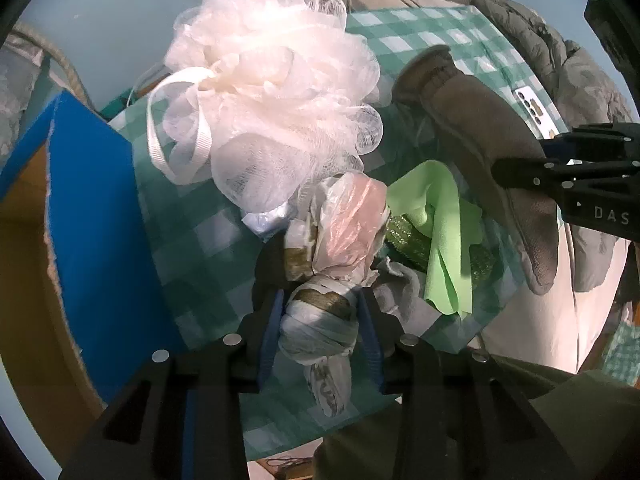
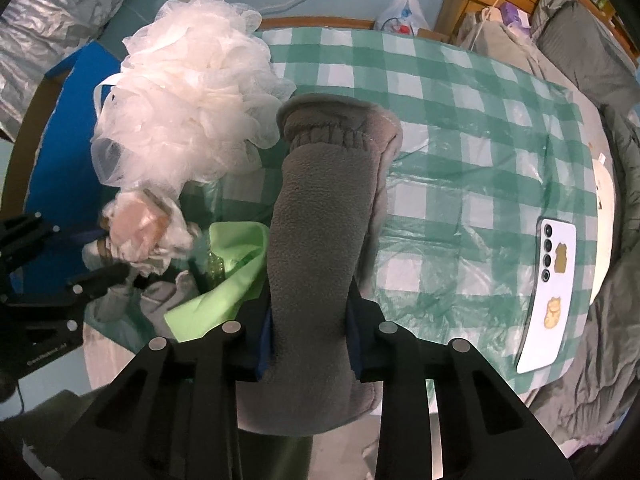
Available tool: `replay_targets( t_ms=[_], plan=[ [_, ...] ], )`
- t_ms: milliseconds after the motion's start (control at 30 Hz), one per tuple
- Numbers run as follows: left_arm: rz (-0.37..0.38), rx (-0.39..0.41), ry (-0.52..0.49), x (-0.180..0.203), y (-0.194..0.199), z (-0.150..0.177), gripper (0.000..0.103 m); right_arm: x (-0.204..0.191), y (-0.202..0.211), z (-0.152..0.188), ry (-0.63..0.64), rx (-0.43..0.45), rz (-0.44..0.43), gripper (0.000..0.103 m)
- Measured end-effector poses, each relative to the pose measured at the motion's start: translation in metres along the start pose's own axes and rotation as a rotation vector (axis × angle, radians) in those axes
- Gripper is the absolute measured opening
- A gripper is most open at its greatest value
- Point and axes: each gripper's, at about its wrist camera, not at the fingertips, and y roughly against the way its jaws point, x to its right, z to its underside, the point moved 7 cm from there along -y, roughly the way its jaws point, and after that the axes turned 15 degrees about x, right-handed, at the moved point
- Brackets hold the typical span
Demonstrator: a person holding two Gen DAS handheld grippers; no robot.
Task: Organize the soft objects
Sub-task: 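Grasp the grey fleece sock with the right gripper while the left grasps the white sock bundle, then carry the grey sock and white sock bundle over the cardboard box with both grippers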
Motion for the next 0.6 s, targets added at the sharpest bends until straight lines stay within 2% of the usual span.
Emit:
replay_targets(
  t_ms=[300, 600],
  plan=[
    [0.022, 0.070, 0.040, -0.001, 0.034, -0.002, 0.036, -0.008, 0.023, -0.002, -0.010, 0.034, -0.003, 0.027],
    [-0.011, 0.130, 0.047, -0.021, 0.073, -0.004, 0.036, -0.019, 0.039, -0.013, 0.024, 0.057, 0.008, 0.027]
  ],
)
